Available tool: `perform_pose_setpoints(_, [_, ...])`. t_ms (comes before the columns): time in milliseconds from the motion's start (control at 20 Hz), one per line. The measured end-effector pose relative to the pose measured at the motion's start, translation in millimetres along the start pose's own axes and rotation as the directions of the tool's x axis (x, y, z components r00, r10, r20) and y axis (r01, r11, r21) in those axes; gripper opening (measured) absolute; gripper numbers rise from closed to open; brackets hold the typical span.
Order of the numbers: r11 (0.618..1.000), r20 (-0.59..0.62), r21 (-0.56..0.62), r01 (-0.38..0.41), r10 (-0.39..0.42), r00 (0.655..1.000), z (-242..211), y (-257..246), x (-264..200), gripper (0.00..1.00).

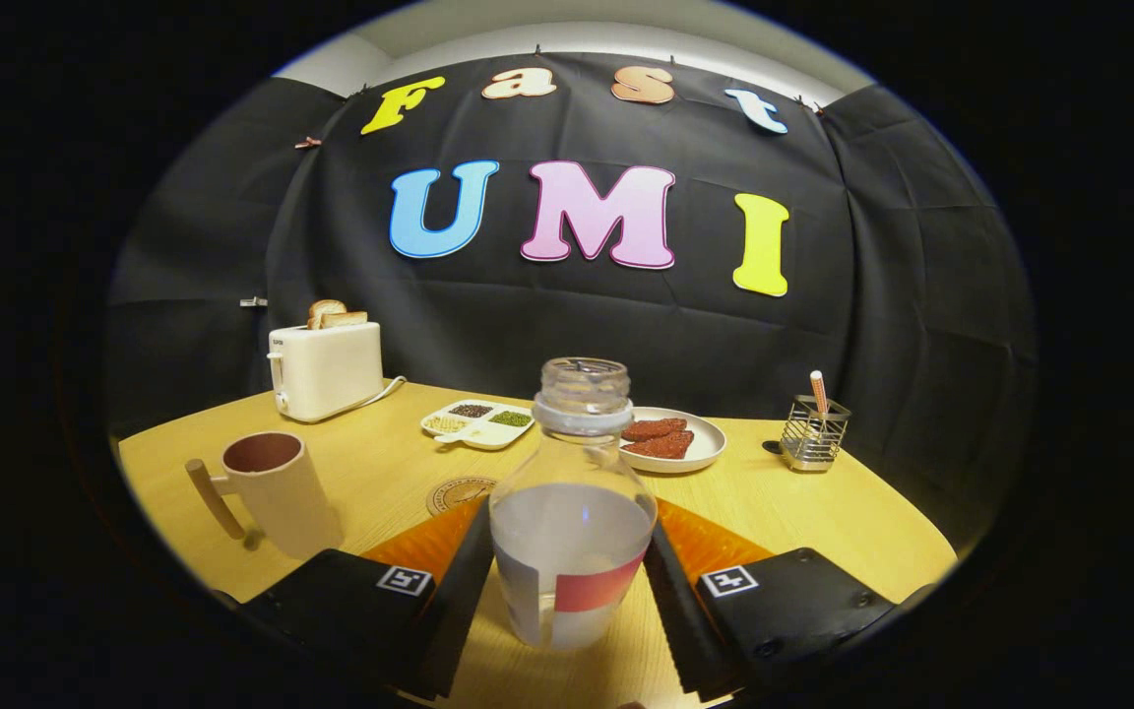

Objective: Take the bottle from table, then pour the juice into the cup, finally place the bottle on the coaster

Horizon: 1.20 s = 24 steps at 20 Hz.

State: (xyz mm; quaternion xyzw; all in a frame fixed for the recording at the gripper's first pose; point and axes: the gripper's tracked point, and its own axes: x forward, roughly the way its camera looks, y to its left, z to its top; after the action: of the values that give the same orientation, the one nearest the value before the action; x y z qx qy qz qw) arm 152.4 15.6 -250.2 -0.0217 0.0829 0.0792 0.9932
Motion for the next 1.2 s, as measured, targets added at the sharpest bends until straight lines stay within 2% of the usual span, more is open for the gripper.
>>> perform_pose_setpoints(150, [1.000,-0.001,0.008,0.005,-0.005,1.000,-0.3,-0.1,3.0,0.84])
perform_pose_setpoints(300, [1.000,-0.007,-0.017,-0.003,0.003,1.000,1.1,3.4,4.1,0.79])
perform_pose_setpoints(500, [0.990,-0.052,-0.135,-0.030,0.024,0.998,3.9,12.8,0.7,0.74])
perform_pose_setpoints(750, [0.978,-0.070,-0.206,-0.044,0.030,0.997,32.7,28.8,1.9,0.71])
perform_pose_setpoints(1050, [0.933,-0.101,-0.356,-0.059,0.024,0.995,68.4,59.2,4.3,0.71])
perform_pose_setpoints(1200, [0.862,-0.104,-0.507,-0.025,-0.032,0.994,75.2,61.2,1.8,0.71])
